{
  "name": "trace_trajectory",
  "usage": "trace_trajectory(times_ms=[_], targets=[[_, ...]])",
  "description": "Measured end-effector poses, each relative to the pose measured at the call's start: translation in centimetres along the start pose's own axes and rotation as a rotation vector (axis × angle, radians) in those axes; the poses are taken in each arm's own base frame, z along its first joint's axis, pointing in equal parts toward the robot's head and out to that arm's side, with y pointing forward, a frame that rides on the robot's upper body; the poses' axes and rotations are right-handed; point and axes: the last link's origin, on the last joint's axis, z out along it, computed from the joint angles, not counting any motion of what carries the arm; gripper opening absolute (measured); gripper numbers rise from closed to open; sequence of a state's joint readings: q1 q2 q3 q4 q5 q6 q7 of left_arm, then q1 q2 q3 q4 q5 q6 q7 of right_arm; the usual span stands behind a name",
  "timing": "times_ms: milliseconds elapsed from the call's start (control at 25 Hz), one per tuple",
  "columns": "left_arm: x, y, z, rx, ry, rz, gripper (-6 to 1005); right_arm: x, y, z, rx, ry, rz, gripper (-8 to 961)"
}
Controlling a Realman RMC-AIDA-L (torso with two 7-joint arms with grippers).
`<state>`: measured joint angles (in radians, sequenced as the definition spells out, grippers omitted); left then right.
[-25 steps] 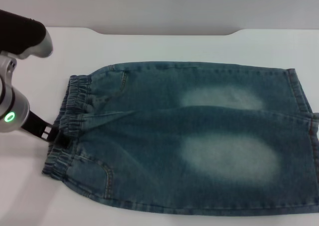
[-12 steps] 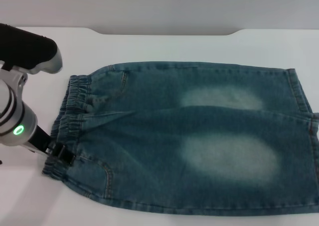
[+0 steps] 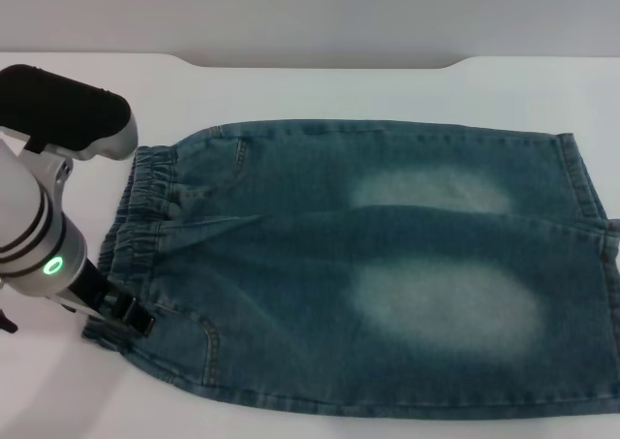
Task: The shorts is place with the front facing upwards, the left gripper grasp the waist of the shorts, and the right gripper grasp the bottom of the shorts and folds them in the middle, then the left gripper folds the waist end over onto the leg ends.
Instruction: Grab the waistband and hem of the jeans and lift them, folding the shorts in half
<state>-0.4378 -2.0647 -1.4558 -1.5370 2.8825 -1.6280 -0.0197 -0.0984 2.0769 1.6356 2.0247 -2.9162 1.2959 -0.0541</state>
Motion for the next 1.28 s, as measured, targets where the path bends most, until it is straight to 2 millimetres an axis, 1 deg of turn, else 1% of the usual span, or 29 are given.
trace_trajectory(times_ms=[360, 600, 800, 1040, 1280], targets=[[-0.23, 0.12, 0.20, 0.000, -0.008, -0.006, 728, 0.01, 0.02, -0.02, 0.000, -0.003, -0.016, 759], [-0.42, 0.57, 0.24, -0.001, -0.026, 0.013, 700, 0.04, -0.10, -0.07, 0.003, -0.001, -0.021, 755], [-0.30, 0.57, -0.03, 0.003, -0.017, 0.012, 677, 0.05, -0.10, -0.13, 0.003, 0.000, -0.024, 751], [-0.45, 0.70, -0.03, 0.003, -0.020, 0.016, 434, 0.06, -0.15, -0.15, 0.004, 0.000, -0.024, 748], [-0.47, 1.04, -0.19, 0.000, -0.012, 0.026, 280, 0.14, -0.15, -0.14, 0.003, 0.003, -0.033, 744]])
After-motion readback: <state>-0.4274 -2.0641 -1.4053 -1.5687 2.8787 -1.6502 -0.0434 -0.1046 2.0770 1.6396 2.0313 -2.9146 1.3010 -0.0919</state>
